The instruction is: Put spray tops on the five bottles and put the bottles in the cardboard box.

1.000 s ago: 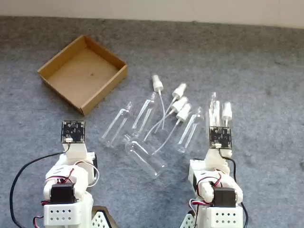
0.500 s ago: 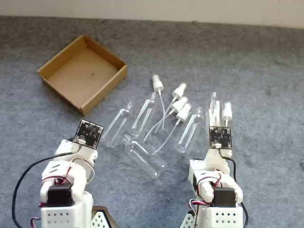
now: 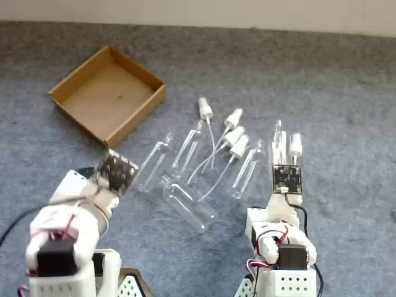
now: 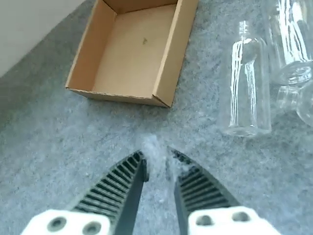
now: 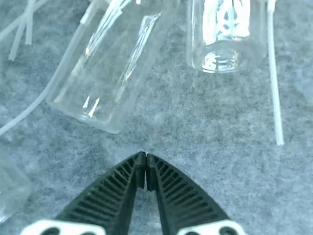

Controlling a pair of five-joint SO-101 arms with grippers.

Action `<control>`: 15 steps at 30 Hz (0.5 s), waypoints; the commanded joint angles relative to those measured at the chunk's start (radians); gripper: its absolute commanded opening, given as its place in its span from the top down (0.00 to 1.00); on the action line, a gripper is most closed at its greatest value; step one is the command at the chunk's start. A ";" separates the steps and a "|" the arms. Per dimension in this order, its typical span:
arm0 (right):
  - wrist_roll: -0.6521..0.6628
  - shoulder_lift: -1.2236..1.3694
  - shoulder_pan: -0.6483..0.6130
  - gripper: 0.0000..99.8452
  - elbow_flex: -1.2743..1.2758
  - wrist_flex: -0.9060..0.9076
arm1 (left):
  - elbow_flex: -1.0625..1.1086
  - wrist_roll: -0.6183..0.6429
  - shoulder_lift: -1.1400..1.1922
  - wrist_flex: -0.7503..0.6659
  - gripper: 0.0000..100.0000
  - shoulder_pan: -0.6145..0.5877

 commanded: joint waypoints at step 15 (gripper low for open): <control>-0.009 -0.013 -0.005 0.99 0.147 0.002 | -0.627 0.190 0.949 0.146 0.86 0.269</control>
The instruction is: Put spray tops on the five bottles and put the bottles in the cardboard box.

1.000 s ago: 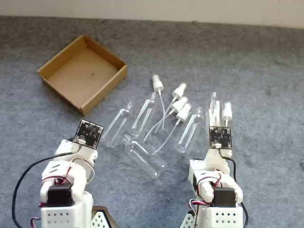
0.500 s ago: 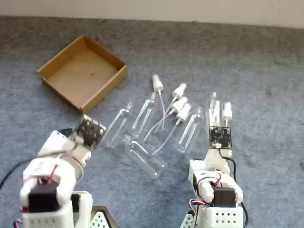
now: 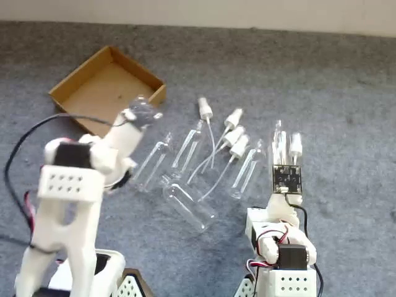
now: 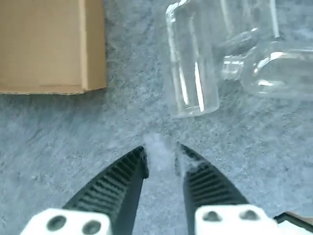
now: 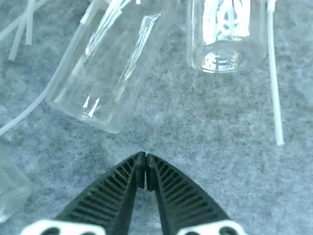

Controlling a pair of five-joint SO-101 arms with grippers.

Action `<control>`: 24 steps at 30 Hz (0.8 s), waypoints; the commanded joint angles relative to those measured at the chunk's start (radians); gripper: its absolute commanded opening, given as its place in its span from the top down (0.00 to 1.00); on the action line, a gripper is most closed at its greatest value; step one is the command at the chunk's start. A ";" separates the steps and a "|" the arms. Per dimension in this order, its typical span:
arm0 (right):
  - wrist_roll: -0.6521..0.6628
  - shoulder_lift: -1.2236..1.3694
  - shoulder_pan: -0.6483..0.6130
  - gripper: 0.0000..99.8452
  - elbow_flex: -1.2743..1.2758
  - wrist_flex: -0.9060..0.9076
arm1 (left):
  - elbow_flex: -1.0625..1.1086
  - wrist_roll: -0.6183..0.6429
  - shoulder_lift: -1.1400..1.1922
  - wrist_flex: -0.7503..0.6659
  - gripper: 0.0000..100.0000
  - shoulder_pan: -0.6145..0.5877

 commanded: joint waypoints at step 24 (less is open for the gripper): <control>-0.009 -0.013 -0.005 0.99 0.147 0.002 | -0.636 0.203 0.803 0.020 0.71 0.159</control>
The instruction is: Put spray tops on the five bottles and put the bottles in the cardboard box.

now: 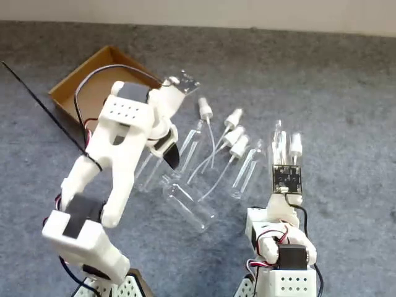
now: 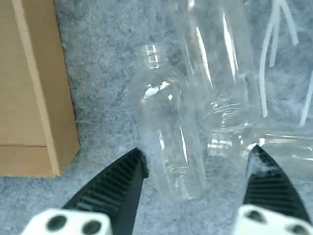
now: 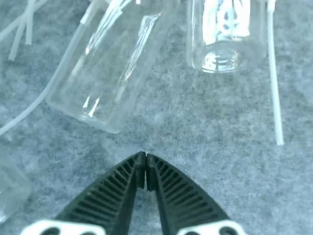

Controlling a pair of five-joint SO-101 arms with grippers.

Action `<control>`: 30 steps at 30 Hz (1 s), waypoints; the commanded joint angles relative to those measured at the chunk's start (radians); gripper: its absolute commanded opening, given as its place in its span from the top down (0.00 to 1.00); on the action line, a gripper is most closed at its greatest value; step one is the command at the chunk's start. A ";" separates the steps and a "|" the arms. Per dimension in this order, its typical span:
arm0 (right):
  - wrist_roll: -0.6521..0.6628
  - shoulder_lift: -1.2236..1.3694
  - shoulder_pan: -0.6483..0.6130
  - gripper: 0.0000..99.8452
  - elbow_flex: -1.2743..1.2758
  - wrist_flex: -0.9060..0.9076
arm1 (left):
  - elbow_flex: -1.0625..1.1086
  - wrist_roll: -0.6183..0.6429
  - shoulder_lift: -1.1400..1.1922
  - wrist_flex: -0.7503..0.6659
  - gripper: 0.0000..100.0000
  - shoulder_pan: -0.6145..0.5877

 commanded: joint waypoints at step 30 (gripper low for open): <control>-0.009 -0.013 -0.005 0.99 0.147 0.002 | -0.068 0.011 0.282 -0.227 0.72 -0.104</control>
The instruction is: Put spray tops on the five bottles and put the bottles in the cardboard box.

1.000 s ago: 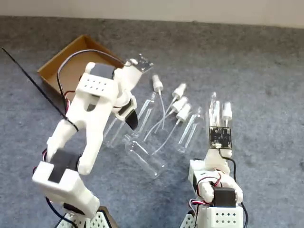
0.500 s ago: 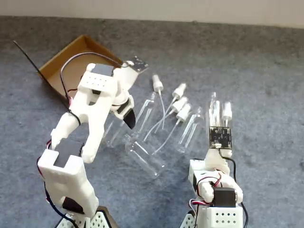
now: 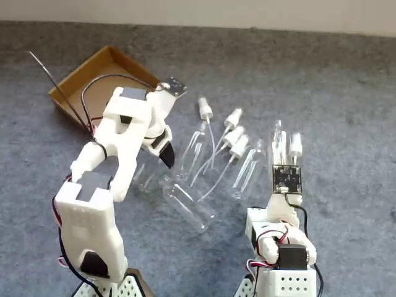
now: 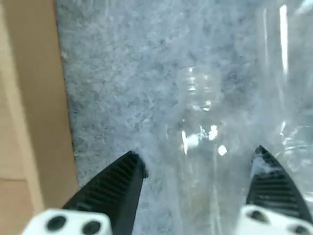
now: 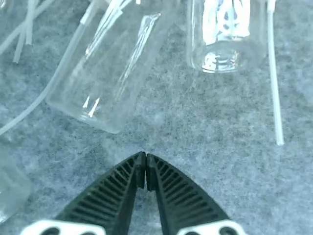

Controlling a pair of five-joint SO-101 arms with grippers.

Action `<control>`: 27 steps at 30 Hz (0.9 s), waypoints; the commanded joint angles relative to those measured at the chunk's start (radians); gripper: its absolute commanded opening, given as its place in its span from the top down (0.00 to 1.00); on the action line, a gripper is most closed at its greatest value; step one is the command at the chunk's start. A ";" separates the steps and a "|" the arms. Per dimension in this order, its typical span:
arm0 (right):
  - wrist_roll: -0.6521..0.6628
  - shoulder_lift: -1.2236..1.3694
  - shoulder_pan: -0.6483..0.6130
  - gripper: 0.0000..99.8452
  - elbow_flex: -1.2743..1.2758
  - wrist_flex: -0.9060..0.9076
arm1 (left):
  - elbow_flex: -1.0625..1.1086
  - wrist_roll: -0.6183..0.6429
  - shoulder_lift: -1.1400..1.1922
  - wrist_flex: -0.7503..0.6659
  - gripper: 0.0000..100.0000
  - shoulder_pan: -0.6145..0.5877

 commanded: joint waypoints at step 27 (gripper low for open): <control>-0.009 -0.013 -0.005 0.99 0.147 0.002 | -0.038 0.009 0.058 -0.038 0.87 0.007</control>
